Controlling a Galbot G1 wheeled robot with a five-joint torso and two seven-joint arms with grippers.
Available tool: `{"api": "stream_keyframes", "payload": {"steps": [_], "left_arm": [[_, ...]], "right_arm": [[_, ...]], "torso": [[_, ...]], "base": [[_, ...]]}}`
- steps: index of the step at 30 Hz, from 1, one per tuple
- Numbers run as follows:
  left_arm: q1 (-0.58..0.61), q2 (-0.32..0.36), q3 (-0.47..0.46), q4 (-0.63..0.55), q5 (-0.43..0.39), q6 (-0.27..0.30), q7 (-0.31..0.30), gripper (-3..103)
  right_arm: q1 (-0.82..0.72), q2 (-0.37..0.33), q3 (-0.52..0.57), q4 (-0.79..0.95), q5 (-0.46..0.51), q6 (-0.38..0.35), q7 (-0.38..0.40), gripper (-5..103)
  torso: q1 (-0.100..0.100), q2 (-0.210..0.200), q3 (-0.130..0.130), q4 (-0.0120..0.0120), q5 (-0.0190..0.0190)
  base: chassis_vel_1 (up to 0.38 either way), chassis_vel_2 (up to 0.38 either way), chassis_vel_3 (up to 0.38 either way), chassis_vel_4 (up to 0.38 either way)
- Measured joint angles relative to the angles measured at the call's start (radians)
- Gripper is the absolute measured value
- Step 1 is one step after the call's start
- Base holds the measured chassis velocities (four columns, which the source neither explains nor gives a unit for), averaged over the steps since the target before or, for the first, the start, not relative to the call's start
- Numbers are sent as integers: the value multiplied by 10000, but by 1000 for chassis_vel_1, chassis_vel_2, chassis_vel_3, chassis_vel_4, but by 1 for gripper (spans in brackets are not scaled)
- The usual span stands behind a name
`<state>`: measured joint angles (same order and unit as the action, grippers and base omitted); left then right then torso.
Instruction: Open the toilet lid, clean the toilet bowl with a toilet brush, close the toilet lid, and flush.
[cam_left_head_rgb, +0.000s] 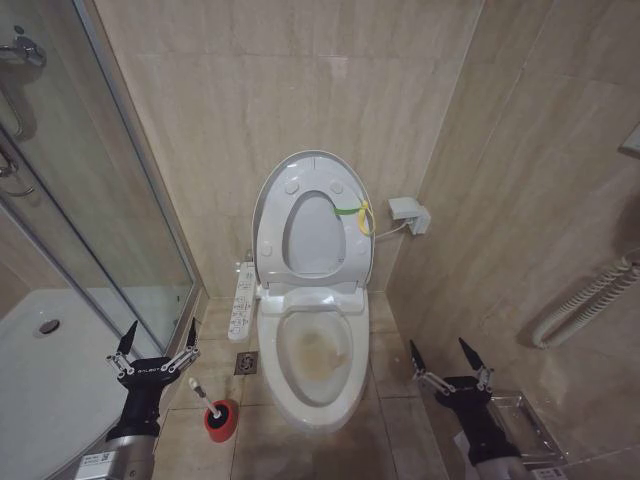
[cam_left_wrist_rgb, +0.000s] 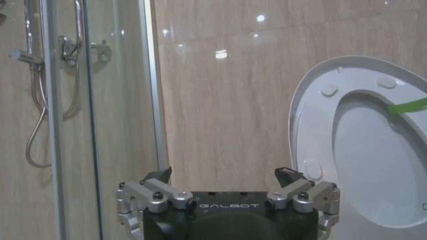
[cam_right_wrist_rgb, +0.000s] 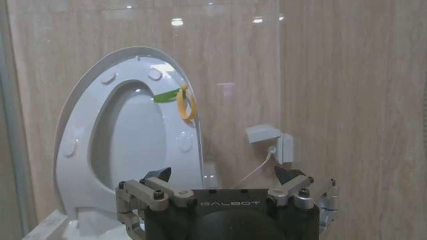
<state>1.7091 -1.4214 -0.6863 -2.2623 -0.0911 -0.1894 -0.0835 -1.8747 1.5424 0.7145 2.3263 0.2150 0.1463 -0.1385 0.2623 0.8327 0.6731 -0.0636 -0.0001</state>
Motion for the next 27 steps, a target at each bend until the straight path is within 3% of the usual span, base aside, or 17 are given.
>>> {"api": "stream_keyframes", "payload": {"steps": [27], "left_arm": [[0,0,0,0,0,0,0,100]], "right_arm": [[74,-33,-51,157,211,171,129,100]], "torso": [[0,0,0,0,1]], "base": [[0,0,0,0]]}}
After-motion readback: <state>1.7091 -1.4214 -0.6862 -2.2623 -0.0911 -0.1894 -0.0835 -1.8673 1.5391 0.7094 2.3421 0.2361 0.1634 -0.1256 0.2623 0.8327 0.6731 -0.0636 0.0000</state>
